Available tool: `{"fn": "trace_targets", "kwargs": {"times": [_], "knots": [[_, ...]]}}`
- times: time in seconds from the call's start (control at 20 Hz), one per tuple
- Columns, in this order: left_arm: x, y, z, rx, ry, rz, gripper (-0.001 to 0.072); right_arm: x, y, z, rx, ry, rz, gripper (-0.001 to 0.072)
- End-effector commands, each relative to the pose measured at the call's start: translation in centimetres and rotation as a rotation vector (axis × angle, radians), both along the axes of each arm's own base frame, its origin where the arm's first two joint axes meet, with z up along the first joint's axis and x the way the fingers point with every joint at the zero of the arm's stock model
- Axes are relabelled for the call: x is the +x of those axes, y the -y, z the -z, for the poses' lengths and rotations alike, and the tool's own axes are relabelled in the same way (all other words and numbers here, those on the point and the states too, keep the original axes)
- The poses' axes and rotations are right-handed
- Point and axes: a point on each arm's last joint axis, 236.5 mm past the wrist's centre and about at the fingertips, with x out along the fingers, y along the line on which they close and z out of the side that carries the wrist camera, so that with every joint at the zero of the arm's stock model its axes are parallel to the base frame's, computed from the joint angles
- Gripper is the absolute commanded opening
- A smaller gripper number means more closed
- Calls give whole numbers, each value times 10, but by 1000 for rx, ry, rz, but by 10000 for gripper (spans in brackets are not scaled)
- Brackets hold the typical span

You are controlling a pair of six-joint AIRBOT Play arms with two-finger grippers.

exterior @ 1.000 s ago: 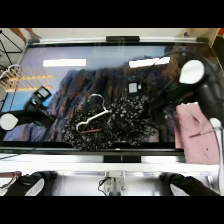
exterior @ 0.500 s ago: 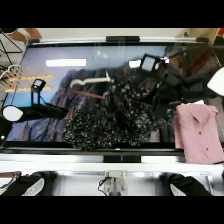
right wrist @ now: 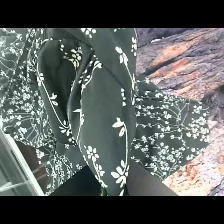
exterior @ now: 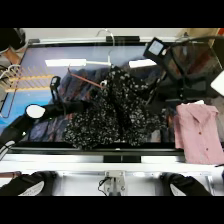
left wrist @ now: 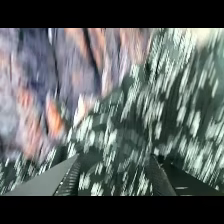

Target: Fold the shirts.

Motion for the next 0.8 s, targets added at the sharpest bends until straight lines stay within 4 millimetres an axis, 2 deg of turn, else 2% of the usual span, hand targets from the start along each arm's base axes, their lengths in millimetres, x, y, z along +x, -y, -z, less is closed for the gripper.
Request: {"fn": "trace_targets", "kwargs": {"times": [0.0, 0.2, 0.3, 0.55, 0.75], "knots": [[22, 7, -23, -108, 35, -102, 529, -2, -1, 0, 9, -14, 10, 58], [29, 17, -45, -140, 69, -92, 529, -2, -1, 0, 12, -18, 13, 59], [33, 21, -46, -141, 69, -86, 529, -2, -1, 0, 13, -19, 14, 58], [32, 52, -45, -149, 50, -10, 529, -1, 0, 0, 11, -17, 16, 58], [31, 53, -47, -122, 80, 21, 529, -1, 0, 0, 10, -17, 17, 58]]}}
